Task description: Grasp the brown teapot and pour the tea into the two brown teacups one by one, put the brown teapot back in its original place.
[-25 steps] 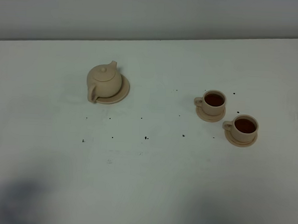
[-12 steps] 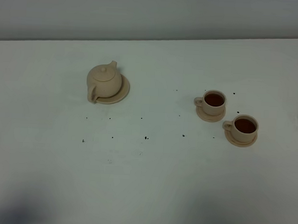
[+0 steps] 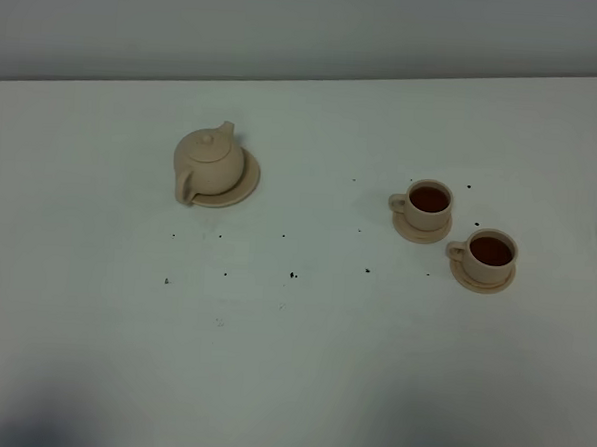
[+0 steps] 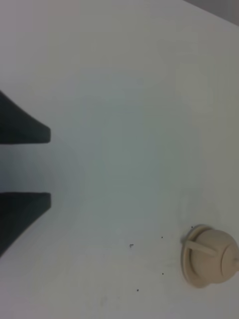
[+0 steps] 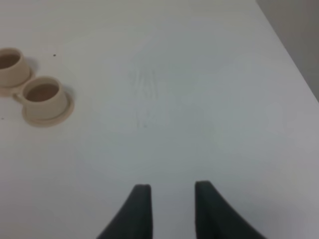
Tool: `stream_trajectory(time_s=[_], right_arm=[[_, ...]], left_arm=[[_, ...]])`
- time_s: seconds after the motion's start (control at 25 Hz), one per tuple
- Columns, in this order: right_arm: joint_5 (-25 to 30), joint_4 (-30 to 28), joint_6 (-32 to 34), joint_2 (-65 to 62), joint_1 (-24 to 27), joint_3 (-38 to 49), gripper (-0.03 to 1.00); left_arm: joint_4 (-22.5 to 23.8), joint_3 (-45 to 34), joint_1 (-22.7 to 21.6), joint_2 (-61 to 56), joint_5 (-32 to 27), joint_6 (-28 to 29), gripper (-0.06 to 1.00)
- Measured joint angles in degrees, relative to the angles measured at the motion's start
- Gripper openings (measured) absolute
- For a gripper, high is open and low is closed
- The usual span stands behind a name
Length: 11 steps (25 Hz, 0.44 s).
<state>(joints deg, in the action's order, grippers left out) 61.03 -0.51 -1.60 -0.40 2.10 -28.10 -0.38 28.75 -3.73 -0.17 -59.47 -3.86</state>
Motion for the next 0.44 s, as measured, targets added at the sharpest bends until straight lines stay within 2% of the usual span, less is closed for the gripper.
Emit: stream_trajectory(time_s=[0.44], right_arm=[[0.0,0.0,0.0,0.0,0.0,0.0,0.24]], left_arm=[[0.0,0.0,0.0,0.0,0.0,0.0,0.29]])
